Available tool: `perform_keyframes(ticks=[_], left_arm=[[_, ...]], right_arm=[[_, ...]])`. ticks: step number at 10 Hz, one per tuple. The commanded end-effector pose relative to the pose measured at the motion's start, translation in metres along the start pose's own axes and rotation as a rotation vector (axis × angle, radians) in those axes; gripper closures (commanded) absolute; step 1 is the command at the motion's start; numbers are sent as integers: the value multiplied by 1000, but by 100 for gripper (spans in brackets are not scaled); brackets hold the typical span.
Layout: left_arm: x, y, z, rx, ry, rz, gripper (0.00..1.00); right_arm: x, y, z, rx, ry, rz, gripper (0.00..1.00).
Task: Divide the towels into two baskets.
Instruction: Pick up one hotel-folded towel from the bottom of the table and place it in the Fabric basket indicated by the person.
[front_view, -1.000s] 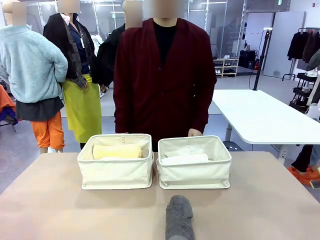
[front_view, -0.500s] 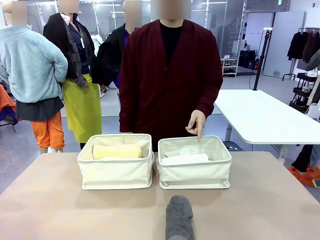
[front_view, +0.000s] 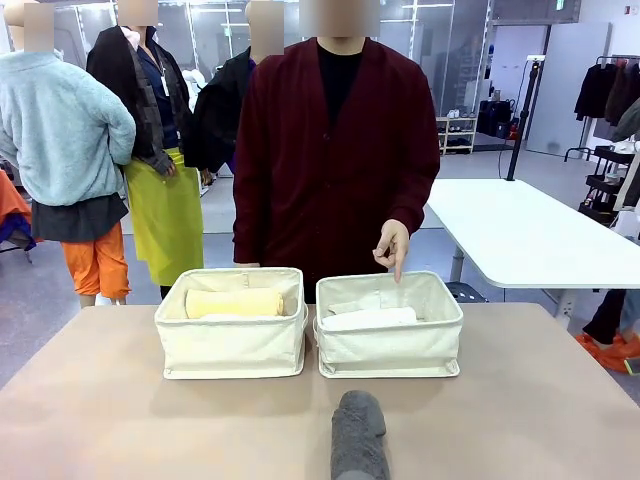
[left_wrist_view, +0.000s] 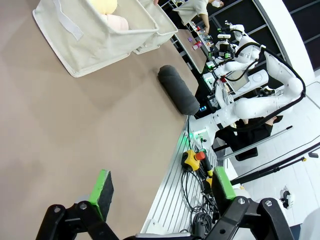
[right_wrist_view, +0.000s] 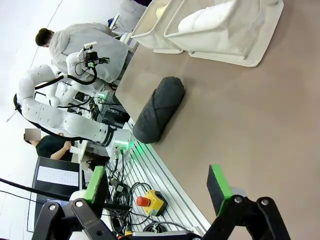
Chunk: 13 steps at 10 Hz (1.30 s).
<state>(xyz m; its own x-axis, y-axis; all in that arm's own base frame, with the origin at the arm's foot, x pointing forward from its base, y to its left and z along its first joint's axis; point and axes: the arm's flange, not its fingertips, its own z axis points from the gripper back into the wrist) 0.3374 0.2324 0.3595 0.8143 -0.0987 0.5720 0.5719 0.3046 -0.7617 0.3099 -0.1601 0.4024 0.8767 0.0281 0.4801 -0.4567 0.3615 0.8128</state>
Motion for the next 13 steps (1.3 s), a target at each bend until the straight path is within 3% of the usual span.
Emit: perform_keyframes(ticks=[1,2,5,9,12,13], left_arm=[[-3,-4,3,6,11,-6,0],[-3,-4,3,6,11,-6,0],[-3,-4,3,6,11,-6,0],[-3,-4,3,6,11,-6,0],[-3,-4,3,6,11,-6,0],[-3,-4,3,6,11,-6,0]], right_arm=[[0,0,0,0,0,0,0],[6,12,-20,-79,106,-39,0],[32,57,-103,-196,178,-227,0],[34,100,-208,-382,286,-286,0],[24,108,-284,-526,329,-318,0],[21,106,-305,-580,302,-326,0]])
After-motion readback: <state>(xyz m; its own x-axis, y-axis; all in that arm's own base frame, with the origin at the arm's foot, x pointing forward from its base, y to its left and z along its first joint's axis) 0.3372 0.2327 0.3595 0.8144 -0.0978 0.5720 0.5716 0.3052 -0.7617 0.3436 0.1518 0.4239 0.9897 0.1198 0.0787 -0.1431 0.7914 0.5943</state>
